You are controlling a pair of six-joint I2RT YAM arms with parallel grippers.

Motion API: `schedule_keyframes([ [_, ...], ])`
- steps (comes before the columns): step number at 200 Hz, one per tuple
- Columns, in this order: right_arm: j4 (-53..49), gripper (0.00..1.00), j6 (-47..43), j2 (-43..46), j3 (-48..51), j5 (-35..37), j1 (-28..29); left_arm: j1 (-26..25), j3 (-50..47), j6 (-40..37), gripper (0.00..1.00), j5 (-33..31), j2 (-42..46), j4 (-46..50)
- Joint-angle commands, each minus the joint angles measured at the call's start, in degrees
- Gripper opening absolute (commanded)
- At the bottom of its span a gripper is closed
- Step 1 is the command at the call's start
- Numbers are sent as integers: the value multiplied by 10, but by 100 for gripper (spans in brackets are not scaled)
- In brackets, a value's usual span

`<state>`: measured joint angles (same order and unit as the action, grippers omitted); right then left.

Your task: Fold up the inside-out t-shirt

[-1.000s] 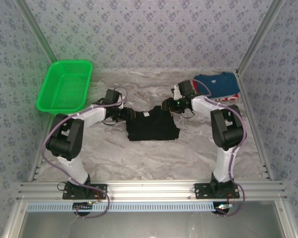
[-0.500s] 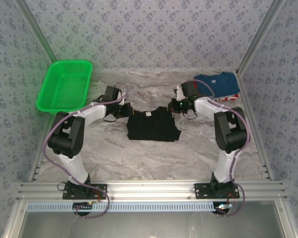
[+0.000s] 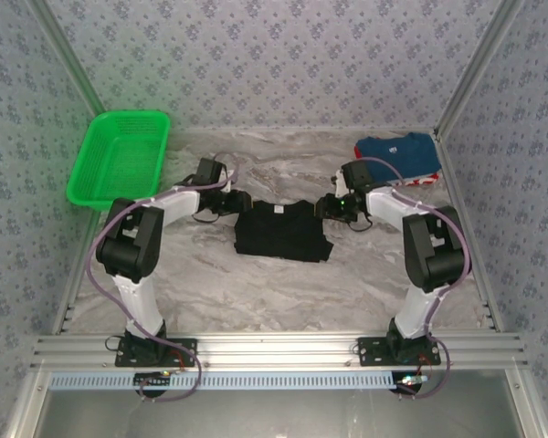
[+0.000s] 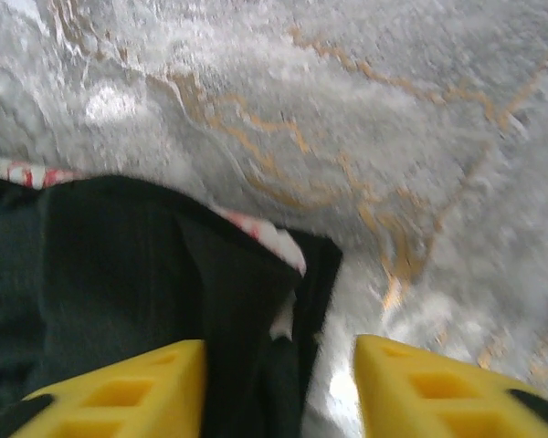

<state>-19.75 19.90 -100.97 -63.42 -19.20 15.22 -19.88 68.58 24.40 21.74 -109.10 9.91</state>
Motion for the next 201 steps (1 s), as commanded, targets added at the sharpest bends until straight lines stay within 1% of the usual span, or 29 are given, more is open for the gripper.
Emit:
schedule_keyframes([
  [1, -36, 57, 1, 79, 43, 14, 3, 2, 10, -18, 59, -51, 41, 17],
  [3, -33, 59, 7, 85, 52, 10, 6, 2, 8, -18, 61, -55, 45, 17],
  [7, -30, 61, 15, 91, 61, 8, 9, 2, 3, -18, 63, -63, 52, 18],
  [14, -19, 66, 27, 102, 81, 0, 17, 2, -6, -17, 66, -75, 66, 20],
  [24, -3, 72, 49, 109, 107, -6, 30, 2, -24, -13, 70, -81, 88, 17],
  [46, 40, 82, 86, 104, 139, -4, 50, 1, -64, -1, 73, -67, 125, 6],
  [68, 78, 87, 111, 85, 151, -1, 63, -1, -92, 9, 73, -47, 136, -4],
  [87, 109, 87, 125, 63, 150, -9, 76, -5, -112, 21, 72, -18, 129, -26],
  [111, 158, 82, 140, 33, 143, -24, 87, -15, -125, 36, 69, 6, 102, -45],
  [144, 179, 69, 141, -1, 116, -41, 87, -21, -131, 46, 66, 28, 65, -57],
  [155, 183, 65, 140, -7, 110, -43, 87, -23, -133, 47, 65, 32, 59, -60],
  [187, 219, 47, 151, -32, 100, -66, 90, -30, -145, 53, 65, 41, 50, -74],
  [201, 234, 41, 157, -42, 97, -75, 93, -31, -152, 58, 64, 44, 48, -81],
])
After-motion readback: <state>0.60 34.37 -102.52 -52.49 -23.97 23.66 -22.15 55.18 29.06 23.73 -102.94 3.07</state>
